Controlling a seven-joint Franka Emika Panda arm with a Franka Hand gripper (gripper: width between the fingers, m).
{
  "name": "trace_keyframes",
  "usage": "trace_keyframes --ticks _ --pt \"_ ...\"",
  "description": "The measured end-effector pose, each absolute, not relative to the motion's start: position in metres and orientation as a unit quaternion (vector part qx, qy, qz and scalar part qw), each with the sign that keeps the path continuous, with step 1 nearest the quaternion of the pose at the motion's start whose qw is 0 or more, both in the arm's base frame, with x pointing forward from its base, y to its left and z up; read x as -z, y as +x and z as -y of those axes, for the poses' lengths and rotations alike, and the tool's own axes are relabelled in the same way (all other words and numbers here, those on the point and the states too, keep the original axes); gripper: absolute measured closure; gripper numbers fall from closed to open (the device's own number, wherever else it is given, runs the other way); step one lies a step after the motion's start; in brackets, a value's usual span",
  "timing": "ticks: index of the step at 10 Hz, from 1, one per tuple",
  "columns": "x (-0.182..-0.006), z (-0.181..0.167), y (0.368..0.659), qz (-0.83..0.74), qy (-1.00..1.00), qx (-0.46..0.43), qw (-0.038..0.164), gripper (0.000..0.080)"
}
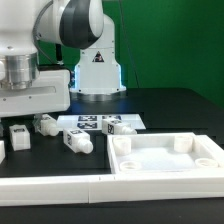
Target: Assemble one leg
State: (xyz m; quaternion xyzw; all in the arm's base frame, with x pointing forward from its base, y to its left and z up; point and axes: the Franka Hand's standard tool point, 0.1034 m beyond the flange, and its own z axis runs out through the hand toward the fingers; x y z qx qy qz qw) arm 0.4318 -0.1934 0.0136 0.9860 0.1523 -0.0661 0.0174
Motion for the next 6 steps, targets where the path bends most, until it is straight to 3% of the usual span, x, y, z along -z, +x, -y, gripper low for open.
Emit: trace_keyframes --ticks 1,2,6 --pt "-0.014 0.193 0.433 -0.152 0.986 0.066 0.018 0.0216" --pt "-0.018 0.189 0.442 -0.143 0.987 0.071 0.019 0.0168" --pt "-0.021 0.174 0.486 -0.108 0.984 0.141 0.031 0.0153"
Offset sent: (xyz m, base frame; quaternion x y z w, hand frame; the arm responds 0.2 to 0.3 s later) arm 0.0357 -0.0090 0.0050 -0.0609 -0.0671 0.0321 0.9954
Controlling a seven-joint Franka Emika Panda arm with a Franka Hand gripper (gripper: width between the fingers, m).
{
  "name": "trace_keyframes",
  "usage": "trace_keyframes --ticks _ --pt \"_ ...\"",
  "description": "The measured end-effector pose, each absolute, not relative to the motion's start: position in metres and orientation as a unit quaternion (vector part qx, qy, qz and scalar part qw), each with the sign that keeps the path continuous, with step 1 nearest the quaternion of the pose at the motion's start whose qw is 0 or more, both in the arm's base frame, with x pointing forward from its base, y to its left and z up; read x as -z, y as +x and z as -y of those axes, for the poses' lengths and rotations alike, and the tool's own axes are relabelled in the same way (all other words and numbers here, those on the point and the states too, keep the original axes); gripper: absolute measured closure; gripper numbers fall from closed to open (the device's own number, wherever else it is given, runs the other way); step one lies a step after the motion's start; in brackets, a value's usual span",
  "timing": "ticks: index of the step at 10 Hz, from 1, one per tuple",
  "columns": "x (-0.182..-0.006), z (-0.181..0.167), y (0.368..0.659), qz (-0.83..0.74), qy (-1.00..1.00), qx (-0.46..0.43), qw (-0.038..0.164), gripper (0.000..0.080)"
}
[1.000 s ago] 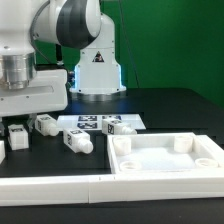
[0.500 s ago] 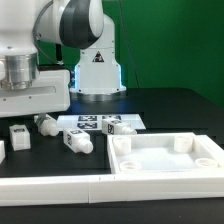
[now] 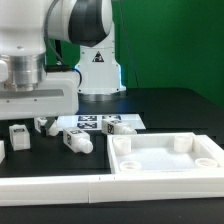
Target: Assemble one leg
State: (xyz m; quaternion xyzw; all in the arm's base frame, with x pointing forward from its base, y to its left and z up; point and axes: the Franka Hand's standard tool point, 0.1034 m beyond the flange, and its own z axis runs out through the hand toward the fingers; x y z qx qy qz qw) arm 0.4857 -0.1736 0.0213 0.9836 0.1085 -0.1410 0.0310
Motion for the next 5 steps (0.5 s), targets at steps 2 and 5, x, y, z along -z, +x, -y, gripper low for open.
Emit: trace_keyframes --ticks 2,5 --pt "-0.017 0.169 0.483 -0.099 0.971 0.217 0.022 0.0151" --pt "-0.029 0.171 0.464 -0.102 0.952 0.287 0.004 0.0151"
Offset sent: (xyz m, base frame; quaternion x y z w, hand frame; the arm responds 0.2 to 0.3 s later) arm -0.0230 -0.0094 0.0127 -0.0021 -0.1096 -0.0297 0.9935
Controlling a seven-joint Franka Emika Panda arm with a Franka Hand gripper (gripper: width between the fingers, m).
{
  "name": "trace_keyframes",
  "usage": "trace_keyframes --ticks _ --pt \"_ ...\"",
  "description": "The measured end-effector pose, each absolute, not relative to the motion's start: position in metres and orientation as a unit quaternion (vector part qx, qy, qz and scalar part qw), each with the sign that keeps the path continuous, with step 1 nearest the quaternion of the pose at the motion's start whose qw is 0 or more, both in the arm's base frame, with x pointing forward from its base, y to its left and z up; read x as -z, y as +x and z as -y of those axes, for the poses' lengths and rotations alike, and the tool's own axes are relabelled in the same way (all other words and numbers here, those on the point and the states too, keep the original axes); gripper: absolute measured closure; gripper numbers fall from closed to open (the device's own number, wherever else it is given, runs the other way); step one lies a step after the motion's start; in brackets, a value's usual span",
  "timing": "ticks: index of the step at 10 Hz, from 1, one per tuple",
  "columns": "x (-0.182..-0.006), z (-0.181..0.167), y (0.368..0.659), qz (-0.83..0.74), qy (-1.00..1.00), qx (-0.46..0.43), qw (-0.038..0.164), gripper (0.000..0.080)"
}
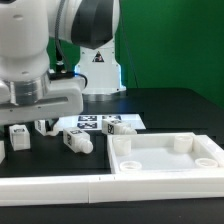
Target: Assemble one leg
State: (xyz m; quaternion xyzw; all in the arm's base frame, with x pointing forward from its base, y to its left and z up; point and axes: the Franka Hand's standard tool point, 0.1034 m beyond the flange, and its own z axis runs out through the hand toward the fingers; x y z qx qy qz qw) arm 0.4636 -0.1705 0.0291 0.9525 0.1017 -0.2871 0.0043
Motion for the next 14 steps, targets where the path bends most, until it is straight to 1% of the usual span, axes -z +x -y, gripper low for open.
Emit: trace_keyframes --ticks 2,3,4,6,7,8,9,11,14 --pt "-0.038 0.172 0.451 -0.101 0.94 0.325 -0.005 0.0151" --pt "-0.043 0.17 0.442 -0.093 0.929 0.357 -0.01 0.0151" --pt "-0.039 0.169 0.442 -0.095 0.921 0.378 -0.009 0.0151" --pt "-0.037 0.17 0.445 -0.097 0.921 0.377 -0.007 0.0151" --pt "-0.036 0.173 0.446 -0.099 0.919 0.382 -0.001 0.0151" --pt "-0.035 0.183 0.451 -0.11 0.911 0.396 0.023 0.0151" --pt "-0.037 0.189 0.458 -0.129 0.907 0.399 0.042 0.0151" --pt "-0.03 0.205 0.456 -0.119 0.917 0.38 0.033 0.0151" --pt "-0.03 0.204 0.456 -0.12 0.916 0.382 0.034 0.0151"
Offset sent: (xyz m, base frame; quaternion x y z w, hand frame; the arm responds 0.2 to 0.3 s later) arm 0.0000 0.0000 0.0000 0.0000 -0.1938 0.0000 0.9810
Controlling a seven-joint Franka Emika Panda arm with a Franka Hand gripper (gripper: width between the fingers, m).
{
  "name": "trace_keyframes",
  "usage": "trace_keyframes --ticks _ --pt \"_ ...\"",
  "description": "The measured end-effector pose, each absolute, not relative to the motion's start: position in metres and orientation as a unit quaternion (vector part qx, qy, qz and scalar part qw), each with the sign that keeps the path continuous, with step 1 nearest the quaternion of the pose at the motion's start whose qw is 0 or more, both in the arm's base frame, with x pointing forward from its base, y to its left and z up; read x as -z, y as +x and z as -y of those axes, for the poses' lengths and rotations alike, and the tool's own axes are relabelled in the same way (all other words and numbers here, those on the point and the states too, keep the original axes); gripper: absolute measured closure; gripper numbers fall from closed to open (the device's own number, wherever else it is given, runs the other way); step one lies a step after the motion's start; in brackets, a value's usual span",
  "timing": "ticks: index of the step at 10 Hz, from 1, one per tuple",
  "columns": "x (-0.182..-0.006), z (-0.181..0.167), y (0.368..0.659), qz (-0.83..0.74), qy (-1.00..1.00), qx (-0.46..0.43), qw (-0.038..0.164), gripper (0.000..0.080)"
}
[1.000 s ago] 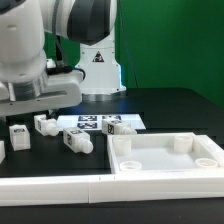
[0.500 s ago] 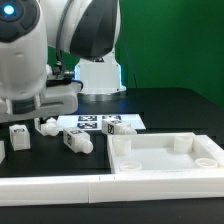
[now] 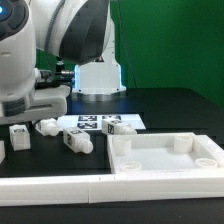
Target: Assemble one leg
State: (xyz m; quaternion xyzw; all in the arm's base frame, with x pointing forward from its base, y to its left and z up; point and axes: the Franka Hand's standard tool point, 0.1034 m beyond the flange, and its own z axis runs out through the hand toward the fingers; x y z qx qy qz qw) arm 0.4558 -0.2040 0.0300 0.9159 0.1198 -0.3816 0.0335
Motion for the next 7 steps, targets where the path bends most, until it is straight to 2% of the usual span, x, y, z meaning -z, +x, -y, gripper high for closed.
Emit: trace_keyframes --ticks 1,2,4,7 --pt "-0.03 0.203 0.456 -0.113 0.914 0.387 0.037 0.0151" --pt "-0.032 0.2 0.458 -0.094 0.903 0.415 0.057 0.0151" --pt "-0.023 0.185 0.47 -0.072 0.897 0.425 0.1 0.0151" --pt "-0.023 0.186 0.47 -0.082 0.896 0.427 0.094 0.0151"
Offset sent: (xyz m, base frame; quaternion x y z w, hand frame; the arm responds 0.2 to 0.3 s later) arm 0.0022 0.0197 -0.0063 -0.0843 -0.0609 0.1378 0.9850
